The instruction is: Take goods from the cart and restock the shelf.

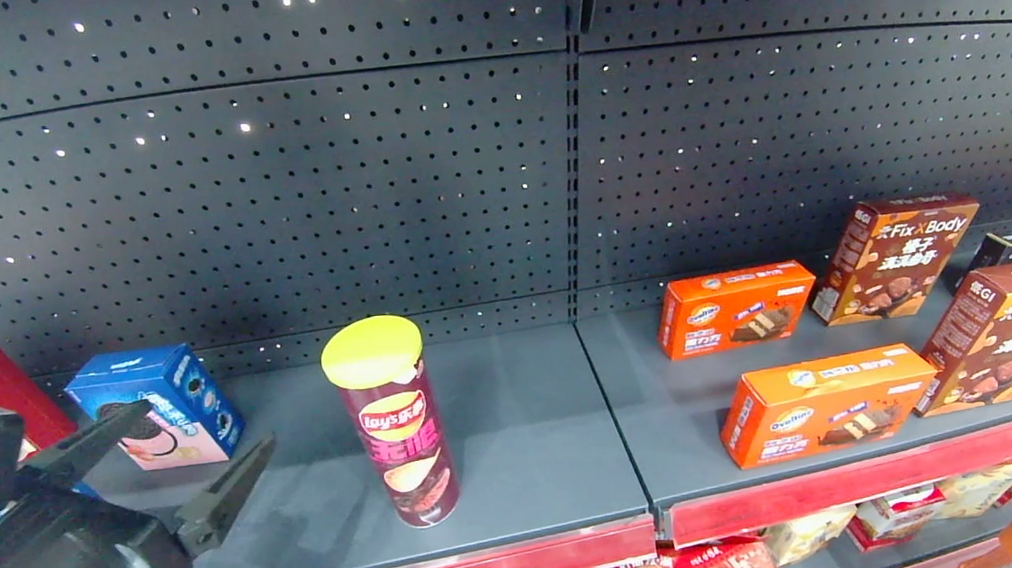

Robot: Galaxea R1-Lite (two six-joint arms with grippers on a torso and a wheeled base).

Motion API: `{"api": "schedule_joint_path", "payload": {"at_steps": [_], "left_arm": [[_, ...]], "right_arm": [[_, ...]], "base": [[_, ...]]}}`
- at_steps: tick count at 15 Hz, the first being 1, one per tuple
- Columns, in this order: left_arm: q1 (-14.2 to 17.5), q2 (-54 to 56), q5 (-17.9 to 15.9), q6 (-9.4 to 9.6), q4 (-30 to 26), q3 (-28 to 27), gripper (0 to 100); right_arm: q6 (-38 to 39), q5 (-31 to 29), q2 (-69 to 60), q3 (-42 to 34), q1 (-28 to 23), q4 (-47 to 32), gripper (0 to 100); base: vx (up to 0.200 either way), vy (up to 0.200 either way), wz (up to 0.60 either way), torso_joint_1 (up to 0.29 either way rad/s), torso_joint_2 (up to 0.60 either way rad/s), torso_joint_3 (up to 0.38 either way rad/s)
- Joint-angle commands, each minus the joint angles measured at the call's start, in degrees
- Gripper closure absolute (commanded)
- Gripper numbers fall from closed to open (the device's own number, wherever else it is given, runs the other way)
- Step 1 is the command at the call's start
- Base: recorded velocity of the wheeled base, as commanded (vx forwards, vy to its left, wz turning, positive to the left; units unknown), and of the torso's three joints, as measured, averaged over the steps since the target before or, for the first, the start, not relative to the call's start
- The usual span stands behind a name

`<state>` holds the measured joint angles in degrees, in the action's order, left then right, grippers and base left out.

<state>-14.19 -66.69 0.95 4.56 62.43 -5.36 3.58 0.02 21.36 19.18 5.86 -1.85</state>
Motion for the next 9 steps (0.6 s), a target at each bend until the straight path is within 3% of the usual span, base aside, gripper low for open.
{"api": "schedule_joint_path", "payload": {"at_steps": [1, 3, 4, 6, 7, 8, 9], "left_arm": [[2.2, 15.6, 3.4, -1.31, -7.9, 0.2, 0], [2.2, 22.7, 6.6, -1.66, -16.0, -1.1, 0], [2.2, 29.7, 8.6, -2.27, -23.4, 0.0, 0], [2.3, 40.2, 12.7, -4.56, -32.6, 1.8, 0], [2.3, 42.5, 14.0, -4.82, -35.0, 1.8, 0], [2.3, 48.0, 15.5, -5.88, -42.0, 1.9, 0], [2.4, 50.8, 15.8, -6.14, -45.4, 2.1, 0]], "right_arm": [[0.0, -0.3, -2.9, 0.3, -1.0, -2.2, 100], [-0.1, -0.3, -5.1, 1.5, -1.7, -6.3, 100], [-0.2, -0.3, -6.8, 2.0, -1.7, -9.5, 100], [-0.2, -0.4, -8.6, 3.0, -2.6, -12.2, 100], [-0.2, -0.4, -8.7, 3.1, -3.1, -12.7, 100], [-0.2, -0.3, -9.0, 3.0, -3.9, -12.8, 100], [-0.2, -0.2, -9.1, 2.9, -4.2, -12.8, 100]], "base": [[0.0, 0.0, 0.0, 0.0, 0.0, 0.0], [0.0, 0.0, 0.0, 0.0, 0.0, 0.0], [0.0, 0.0, 0.0, 0.0, 0.0, 0.0], [0.0, 0.0, 0.0, 0.0, 0.0, 0.0], [0.0, 0.0, 0.0, 0.0, 0.0, 0.0], [0.0, 0.0, 0.0, 0.0, 0.0, 0.0], [0.0, 0.0, 0.0, 0.0, 0.0, 0.0]]}}
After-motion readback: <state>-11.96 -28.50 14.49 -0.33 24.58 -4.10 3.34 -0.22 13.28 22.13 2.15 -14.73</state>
